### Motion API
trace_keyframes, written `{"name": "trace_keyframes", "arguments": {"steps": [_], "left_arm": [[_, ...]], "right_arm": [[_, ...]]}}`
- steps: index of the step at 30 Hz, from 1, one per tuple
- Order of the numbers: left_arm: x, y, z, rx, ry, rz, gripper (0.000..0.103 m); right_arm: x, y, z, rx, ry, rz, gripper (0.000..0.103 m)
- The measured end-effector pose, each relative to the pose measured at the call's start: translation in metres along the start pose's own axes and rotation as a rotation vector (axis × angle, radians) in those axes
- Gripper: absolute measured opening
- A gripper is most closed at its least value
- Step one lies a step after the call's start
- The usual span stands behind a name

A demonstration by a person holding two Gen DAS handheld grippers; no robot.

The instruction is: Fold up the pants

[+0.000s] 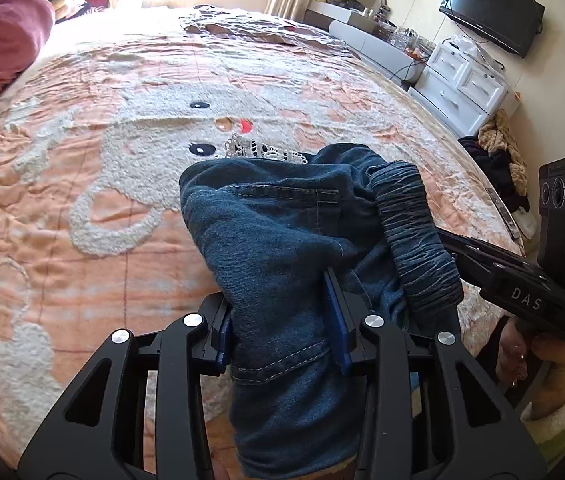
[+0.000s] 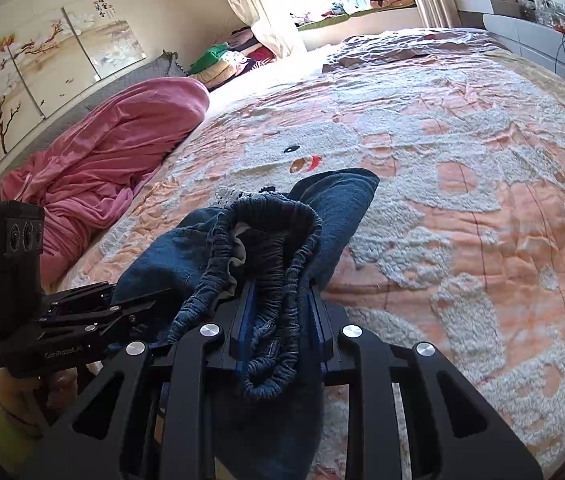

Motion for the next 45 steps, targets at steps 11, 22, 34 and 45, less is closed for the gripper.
{"name": "trace_keyframes", "arguments": {"steps": [11,22,34,45], "left_arm": [[-0.026,0.031,0.039,-0.003,0.088,-0.034,0.030],[-0.052,0.000,0.070,0.063,0.119,0.035,0.053],[-0.052,-0.005,0.075,0.099,0.132,0.032,0.067],[-0.039,-0.005,0.077,0.100,0.162,0.025,0.077]], "right_arm": [[-0.072,0.036,0.012,0.069,0.003,-0.002,0.023],[-0.113,0.003,-0.020,-0.031,-0.063,0.129,0.031],[-0.104,0.000,-0.030,-0.059,-0.106,0.121,0.063],[-0.087,0.002,-0.035,-0.066,-0.125,0.108,0.074]]}}
Point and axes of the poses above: each gripper's, at about its wrist camera, not at the fingertips, and x roughly against the way its jaws point, z to its left, y to its top, the point moved 4 cm from there along -x, roughly the way its jaws point, and after that the axes turned 15 degrees about -z, right-handed, at the moved point
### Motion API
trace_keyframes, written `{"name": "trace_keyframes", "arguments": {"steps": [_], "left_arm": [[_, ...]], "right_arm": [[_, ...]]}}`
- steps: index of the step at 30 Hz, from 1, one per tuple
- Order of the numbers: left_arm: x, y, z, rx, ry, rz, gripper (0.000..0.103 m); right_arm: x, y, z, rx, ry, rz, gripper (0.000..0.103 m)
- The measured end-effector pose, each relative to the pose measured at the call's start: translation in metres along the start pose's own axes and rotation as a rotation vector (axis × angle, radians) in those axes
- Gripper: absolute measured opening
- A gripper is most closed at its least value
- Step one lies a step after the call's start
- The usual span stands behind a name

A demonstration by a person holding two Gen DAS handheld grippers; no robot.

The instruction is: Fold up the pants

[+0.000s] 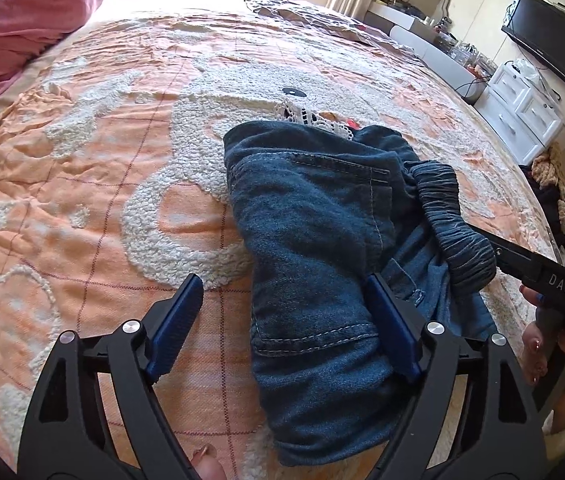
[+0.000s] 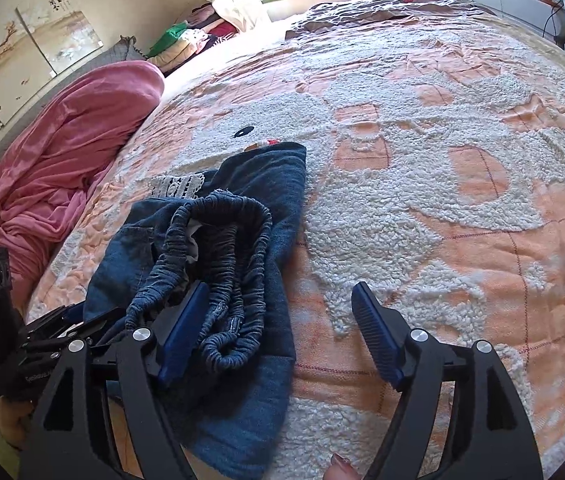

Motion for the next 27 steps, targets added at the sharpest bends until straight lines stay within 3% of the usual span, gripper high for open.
{"name": "trace_keyframes", "arguments": {"steps": [12,27], "left_arm": [[0.020,0.009,-0.006,-0.017,-0.003,-0.025,0.089],[0.052,0.015,-0.014,-0.028,0.010,-0.075,0.093]], "right_arm": [[0.021,0.008,0.005,0.043,-0.007,-0.044,0.093],[0.058,0.014,0.019,0.107,-0.018,-0.115,0.098]]}}
Point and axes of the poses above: each gripper's, at about its wrist camera, not at the fingertips, and x roughly against the way its jaws point, z to its left, y to its top, the point moved 4 cm from there along -x, roughly the way its jaws point, and after that the axes turned 15 degrees about -z, right-handed, at the moved point
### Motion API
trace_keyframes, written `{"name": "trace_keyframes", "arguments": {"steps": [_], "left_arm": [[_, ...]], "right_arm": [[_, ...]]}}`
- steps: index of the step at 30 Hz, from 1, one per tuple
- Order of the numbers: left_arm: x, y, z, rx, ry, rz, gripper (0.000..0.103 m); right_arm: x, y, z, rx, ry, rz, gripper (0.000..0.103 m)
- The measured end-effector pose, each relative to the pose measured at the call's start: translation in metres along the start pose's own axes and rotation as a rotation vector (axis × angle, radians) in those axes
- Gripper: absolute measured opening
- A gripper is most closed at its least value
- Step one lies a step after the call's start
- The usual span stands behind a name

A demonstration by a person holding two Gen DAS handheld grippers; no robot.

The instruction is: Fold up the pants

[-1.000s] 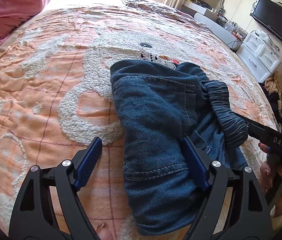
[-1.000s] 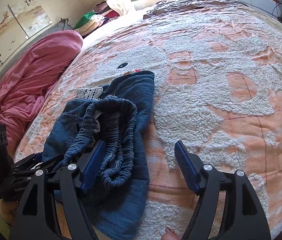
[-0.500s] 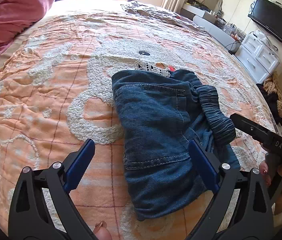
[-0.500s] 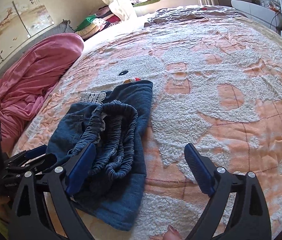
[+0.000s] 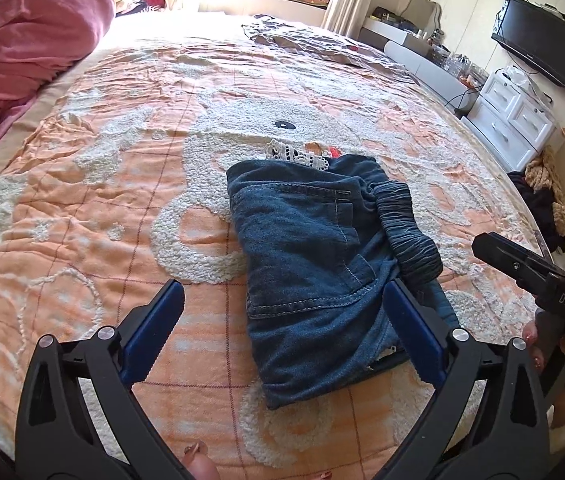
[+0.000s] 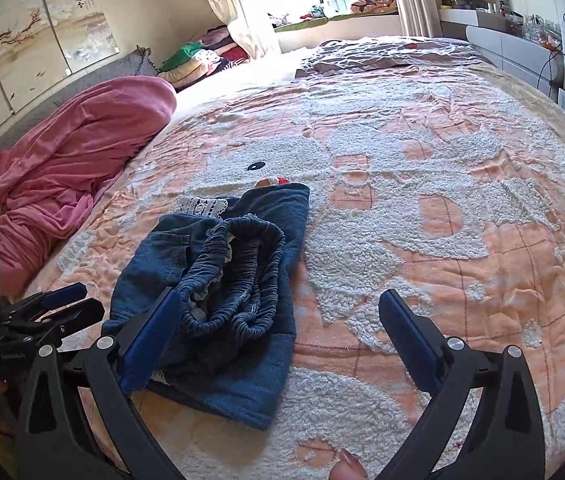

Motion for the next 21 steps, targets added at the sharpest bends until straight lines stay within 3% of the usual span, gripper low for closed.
{"name": "trace_keyframes", "arguments": {"steps": [21], "left_arm": [[0.046,-0.032,-0.006,-0.008,0.038,-0.049,0.094]], "right_arm": [[0.062,-0.015,0.042,0.094,0.038,-0.083,0.098]]}}
Point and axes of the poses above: each gripper's, at about its wrist camera, not at the fingertips, and x roughly against the way its jaws point, z to its left, y to its top, the point moved 4 cm from there along -x, roughly the way its jaws point, and after that the axes turned 15 degrees about -z, right-handed, at the moved point
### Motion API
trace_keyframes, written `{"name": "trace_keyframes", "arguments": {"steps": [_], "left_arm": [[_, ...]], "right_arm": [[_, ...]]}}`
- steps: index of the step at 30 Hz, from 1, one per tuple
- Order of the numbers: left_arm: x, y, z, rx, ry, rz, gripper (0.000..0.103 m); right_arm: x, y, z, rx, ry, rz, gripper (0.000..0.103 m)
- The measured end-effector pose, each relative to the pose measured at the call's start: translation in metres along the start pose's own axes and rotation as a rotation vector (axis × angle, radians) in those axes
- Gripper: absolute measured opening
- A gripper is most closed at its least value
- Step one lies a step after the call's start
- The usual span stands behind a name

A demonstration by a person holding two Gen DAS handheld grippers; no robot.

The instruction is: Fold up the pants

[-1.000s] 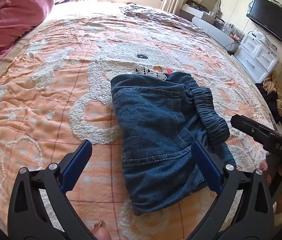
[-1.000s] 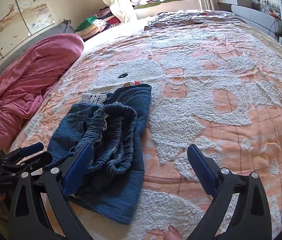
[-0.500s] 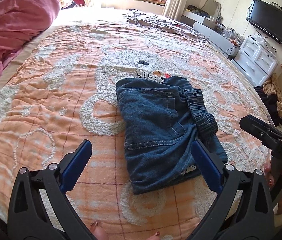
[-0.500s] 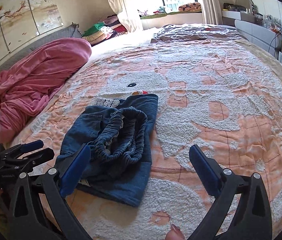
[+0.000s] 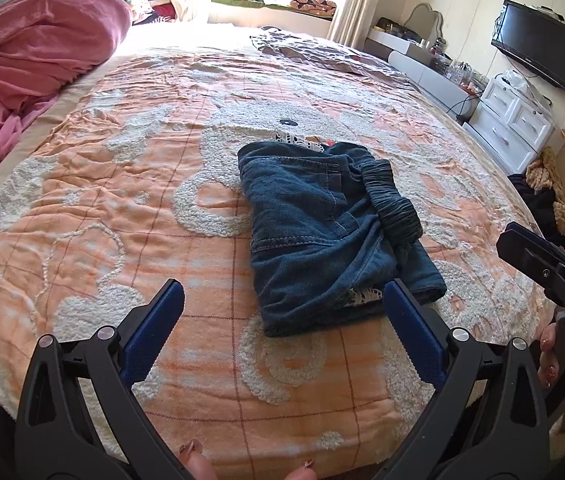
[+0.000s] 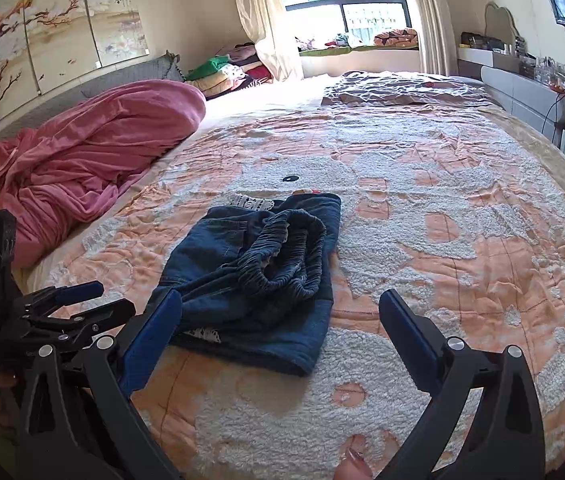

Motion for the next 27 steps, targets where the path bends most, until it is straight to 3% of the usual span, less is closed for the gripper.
{"name": "trace_keyframes", "arguments": {"steps": [17,27], "left_arm": [[0.017,-0.039,0.005,0.017,0.038,0.020,0.094],[0.014,-0.045,0.003,0.010,0.048,0.031,0.094]], "right_arm": [[0.024,-0.049,-0.006,0.029,-0.067,0.036,0.098],[0.020,-0.055,-0.008,0.023,-0.067,0.049,0.098]]}}
Point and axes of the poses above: each gripper's, at about its wrist camera, not at the fingertips, and x roughly against the way its jaws point, z to its left, y to its top, the point moved 4 cm from there along -x, roughly the way its jaws point, and after that the axes turned 15 degrees about -z, right-handed, at the moved point
